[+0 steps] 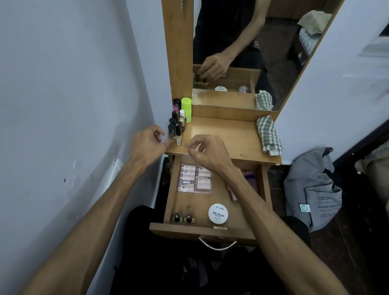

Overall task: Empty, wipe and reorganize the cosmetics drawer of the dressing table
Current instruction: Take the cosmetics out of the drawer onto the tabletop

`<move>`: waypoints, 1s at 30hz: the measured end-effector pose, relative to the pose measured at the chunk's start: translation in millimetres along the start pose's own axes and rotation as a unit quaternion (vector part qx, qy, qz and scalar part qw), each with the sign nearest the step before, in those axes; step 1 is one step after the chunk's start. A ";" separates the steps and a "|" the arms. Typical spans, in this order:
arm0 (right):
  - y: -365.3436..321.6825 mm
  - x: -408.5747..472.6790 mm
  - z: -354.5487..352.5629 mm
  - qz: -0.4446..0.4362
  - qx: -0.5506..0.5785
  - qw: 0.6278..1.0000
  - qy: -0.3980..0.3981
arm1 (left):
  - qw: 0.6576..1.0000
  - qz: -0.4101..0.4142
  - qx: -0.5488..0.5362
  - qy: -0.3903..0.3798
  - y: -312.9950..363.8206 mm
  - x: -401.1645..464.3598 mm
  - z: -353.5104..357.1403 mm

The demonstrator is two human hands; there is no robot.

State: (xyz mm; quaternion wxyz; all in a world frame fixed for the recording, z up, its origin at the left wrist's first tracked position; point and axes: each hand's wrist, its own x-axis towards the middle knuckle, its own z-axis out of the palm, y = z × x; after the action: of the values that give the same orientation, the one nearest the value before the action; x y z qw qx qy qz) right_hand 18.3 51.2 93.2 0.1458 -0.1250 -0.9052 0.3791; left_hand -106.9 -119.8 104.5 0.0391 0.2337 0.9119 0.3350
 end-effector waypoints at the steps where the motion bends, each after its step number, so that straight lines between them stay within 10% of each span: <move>1: 2.2 -7.3 1.4 0.002 0.003 1.000 -0.021 | 1.000 0.003 -0.007 -0.012 -1.2 -9.3 1.4; 12: 17.9 -79.8 23.0 0.063 -0.026 0.941 -0.330 | 0.940 0.069 0.095 -0.321 -15.4 -94.9 24.3; 30: 34.6 -100.1 38.1 0.049 -0.014 0.965 -0.256 | 0.938 0.089 0.119 -0.313 -21.2 -113.9 33.1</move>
State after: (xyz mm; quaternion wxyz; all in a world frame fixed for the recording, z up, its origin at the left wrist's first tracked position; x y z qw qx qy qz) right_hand 101.4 16.3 25.8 -0.1112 -0.0702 -0.9105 0.3920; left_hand -6.7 -165.8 55.9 0.2646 0.4094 0.8625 0.1362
